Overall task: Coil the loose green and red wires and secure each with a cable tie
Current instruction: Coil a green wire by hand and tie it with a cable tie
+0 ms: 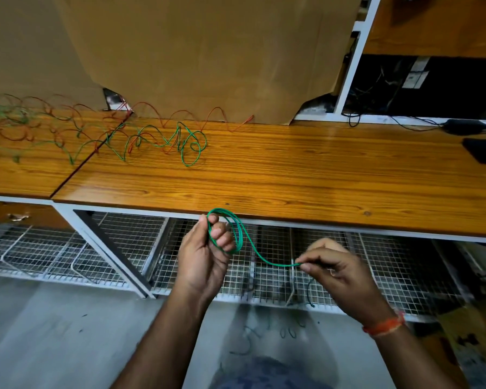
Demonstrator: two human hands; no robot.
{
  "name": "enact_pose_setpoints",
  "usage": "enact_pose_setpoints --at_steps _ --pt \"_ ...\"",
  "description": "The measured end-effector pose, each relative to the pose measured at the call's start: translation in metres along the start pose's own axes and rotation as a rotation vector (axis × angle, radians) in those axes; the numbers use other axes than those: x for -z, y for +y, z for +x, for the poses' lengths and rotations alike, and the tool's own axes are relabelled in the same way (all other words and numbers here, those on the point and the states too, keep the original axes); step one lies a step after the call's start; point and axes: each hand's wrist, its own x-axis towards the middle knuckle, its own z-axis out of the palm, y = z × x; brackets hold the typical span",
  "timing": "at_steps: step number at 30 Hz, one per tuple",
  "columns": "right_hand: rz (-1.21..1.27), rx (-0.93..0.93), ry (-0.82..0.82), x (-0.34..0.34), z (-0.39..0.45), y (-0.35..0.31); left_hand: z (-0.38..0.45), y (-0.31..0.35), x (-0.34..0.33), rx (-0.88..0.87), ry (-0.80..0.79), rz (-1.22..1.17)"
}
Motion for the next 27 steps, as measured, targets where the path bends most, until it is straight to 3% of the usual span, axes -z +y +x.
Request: enact_pose_setpoints --at_steps 7,12,18,23,27 --pt "-0.060 0.299 -0.023 -0.018 0.030 -0.050 -0.009 -0.019 -0.008 -0.087 -0.157 0.492" --pt "-0.089 0.373 -0.006 -0.029 0.050 -0.064 -0.015 -0.024 -0.012 -0.130 -0.209 0.706" --pt "-0.097 0.409 0.026 -0.029 0.066 -0.068 -0.014 -0.017 -0.007 -0.030 -0.191 0.650" --pt "0.070 0.221 0.069 -0.033 0.069 -0.055 -0.016 -0.013 -0.007 0.035 -0.225 0.560" --pt "0.007 0.136 -0.013 -0.035 0.068 -0.039 -0.017 -0.012 -0.011 0.043 -0.278 0.483"
